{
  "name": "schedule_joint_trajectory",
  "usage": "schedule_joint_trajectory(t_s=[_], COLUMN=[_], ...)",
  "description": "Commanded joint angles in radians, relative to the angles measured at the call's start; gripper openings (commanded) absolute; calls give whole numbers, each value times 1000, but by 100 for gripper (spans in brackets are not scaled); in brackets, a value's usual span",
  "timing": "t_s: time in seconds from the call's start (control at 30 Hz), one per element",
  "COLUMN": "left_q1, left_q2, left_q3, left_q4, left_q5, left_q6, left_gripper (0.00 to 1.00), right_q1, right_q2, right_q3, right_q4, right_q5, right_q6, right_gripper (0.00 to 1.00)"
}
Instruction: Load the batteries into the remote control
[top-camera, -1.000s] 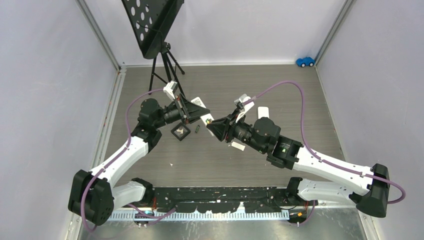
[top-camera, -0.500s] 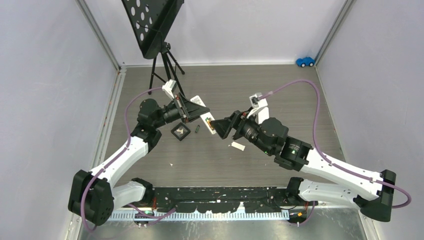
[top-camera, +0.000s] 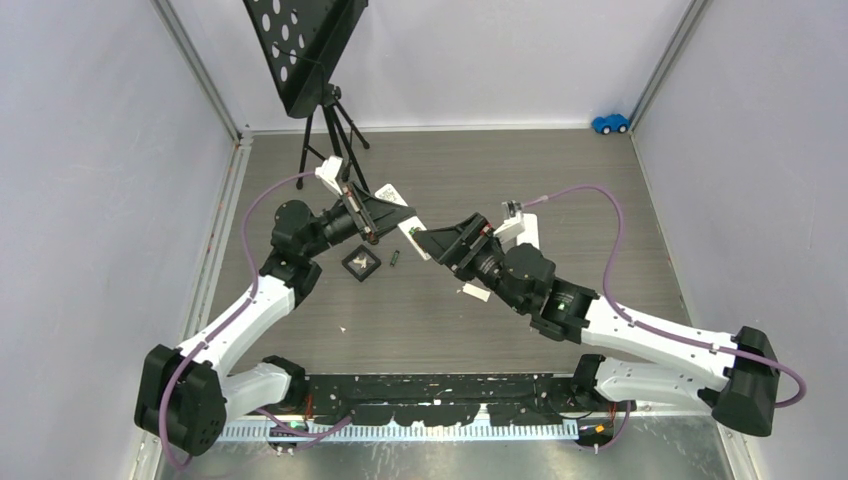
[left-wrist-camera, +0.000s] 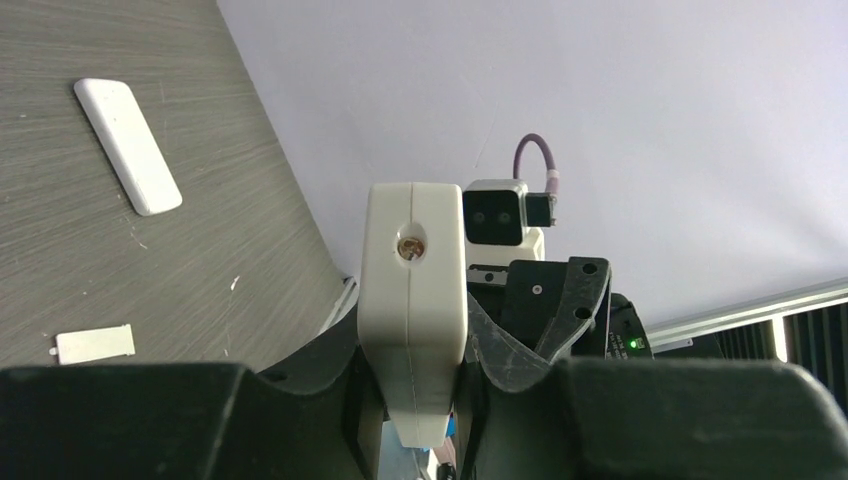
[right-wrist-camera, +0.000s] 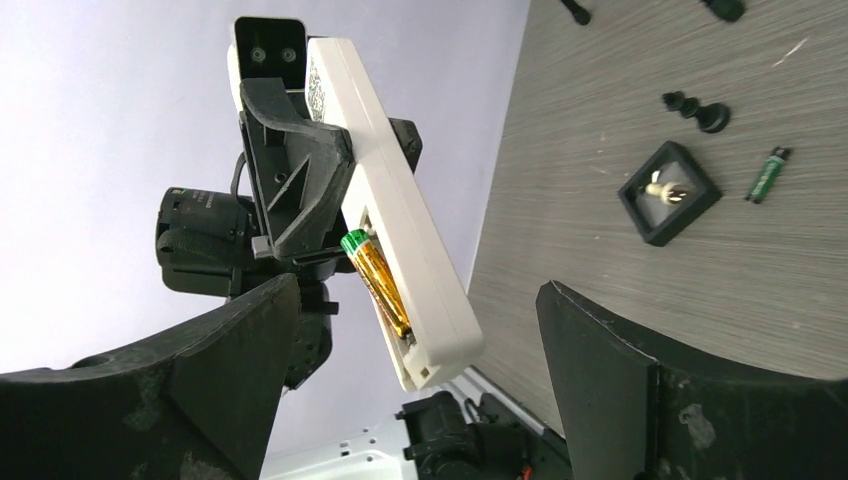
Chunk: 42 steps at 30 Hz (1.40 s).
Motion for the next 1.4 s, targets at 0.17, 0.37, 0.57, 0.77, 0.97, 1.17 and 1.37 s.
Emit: schedule_joint_trajectory(t_s=[0.17, 0.37, 0.57, 0.77, 0.97, 1.17, 1.37], left_q1=[2, 2, 2, 2, 2, 2, 3], left_q2=[-38, -42, -39, -40, -44, -55, -70], left_q3=[6, 3, -2, -5, 0, 16, 27], left_q4=[77, 97, 102, 105, 93, 69, 25], left_q5=[9, 35, 50, 52, 45, 32, 34], left_q6=[33, 56, 64, 64, 49, -27, -3], left_gripper=[0, 0, 0, 0, 0, 0, 0], right_q1=[-22, -43, -56, -67, -73, -74, -76], right_q2=[85, 119, 145, 164, 176, 184, 169], right_q3=[55, 46, 53, 55, 51, 11, -14], right_q4=[212, 275, 290, 300, 299, 367, 402], right_q5=[-55, -87, -131, -167, -195, -214, -210], right_q6=[120, 175, 189, 197, 198, 182, 152], right_gripper=[93, 84, 70, 58, 41, 27, 53])
